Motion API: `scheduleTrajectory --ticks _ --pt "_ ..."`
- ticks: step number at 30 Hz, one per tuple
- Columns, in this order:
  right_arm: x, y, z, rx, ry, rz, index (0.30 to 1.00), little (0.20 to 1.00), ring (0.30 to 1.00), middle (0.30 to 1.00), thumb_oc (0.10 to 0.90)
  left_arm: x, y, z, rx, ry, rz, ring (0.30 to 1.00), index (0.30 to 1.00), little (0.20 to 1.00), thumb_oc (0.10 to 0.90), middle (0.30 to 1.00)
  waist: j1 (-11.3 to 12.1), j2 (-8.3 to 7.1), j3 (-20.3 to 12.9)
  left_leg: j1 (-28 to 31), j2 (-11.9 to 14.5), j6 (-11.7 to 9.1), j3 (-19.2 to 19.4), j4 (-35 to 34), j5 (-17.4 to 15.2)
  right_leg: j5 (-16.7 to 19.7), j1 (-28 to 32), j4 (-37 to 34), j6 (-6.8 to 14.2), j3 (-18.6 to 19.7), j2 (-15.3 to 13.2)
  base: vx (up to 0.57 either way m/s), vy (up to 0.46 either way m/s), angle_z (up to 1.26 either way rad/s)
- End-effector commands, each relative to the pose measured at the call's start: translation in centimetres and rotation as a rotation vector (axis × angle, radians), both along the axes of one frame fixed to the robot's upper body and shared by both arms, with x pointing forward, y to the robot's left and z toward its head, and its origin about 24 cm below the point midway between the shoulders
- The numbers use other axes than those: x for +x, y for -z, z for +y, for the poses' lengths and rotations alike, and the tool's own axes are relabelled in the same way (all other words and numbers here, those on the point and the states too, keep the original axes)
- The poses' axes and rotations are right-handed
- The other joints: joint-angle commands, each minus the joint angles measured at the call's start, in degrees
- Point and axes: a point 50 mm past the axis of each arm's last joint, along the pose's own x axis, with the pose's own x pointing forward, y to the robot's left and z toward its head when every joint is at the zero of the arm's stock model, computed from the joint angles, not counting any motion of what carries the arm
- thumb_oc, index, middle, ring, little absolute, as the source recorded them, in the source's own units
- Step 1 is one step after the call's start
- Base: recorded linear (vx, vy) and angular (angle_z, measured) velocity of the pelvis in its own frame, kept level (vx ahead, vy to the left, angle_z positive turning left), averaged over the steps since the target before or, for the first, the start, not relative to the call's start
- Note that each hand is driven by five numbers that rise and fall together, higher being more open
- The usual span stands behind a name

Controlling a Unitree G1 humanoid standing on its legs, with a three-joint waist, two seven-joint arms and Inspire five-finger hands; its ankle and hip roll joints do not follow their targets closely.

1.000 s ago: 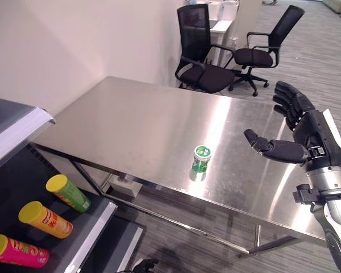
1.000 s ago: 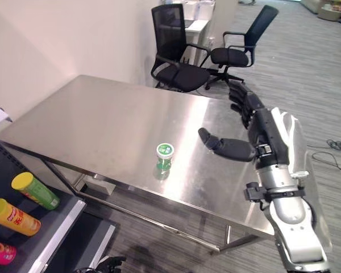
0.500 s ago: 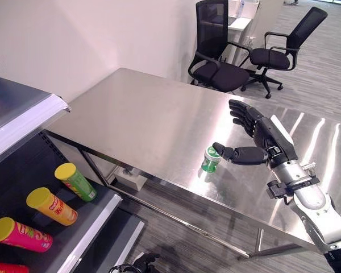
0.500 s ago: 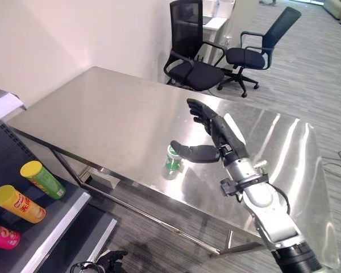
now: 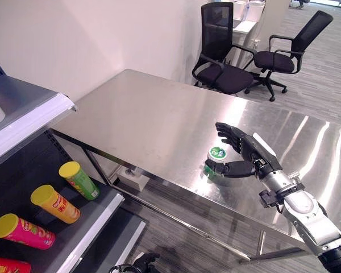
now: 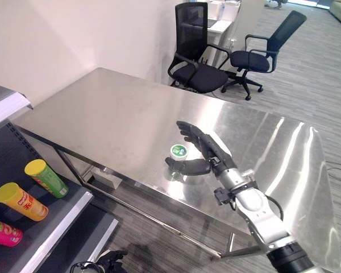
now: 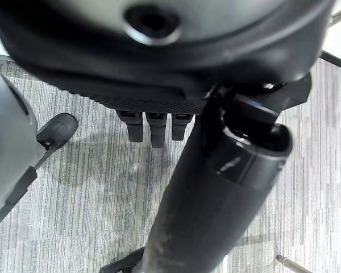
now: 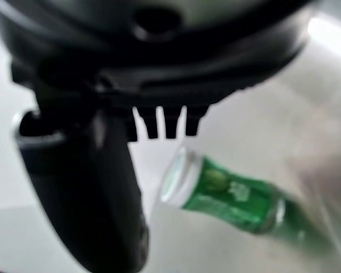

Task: Put the goods on the table back onto the shelves and tidy them up.

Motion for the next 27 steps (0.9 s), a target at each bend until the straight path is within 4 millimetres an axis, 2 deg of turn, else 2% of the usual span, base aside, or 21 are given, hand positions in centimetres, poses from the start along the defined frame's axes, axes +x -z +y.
scheduleTrajectory --ticks 1,9,27 --pt "1.9 -4.8 1.1 0.027 -0.057 -0.212 0.900 0.900 0.900 0.900 0.800 0.6 -0.1 -0.3 -0.028 -0.015 0.001 0.900 0.900 0.900 0.800 0.900 1.23 -3.92 -2.84 -0.11 3.42 0.75 -1.54 0.11 -1.65 7.25 0.59 0.02 -1.88 1.12 -3.19 0.00 0.000 0.00" --pt "2.6 -3.4 0.3 0.009 -0.004 -0.161 0.900 0.900 0.900 0.900 0.800 0.4 0.0 -0.3 -0.025 -0.007 0.005 0.900 0.900 0.900 0.800 0.900 1.74 -4.12 -3.00 -0.13 3.37 0.72 -1.78 0.11 -1.80 7.30 0.89 0.02 -1.89 0.37 -3.47 0.00 0.000 0.00" --pt "4.0 -1.2 1.2 0.000 -0.009 -0.061 0.900 0.900 0.900 0.900 0.800 -0.3 0.1 0.0 -0.028 -0.045 0.020 0.900 0.900 0.900 0.800 0.900 3.41 -4.82 -3.07 -0.10 3.27 0.75 -2.26 0.11 -2.16 7.83 1.48 0.02 -1.85 -0.85 -3.95 0.00 0.003 0.01"
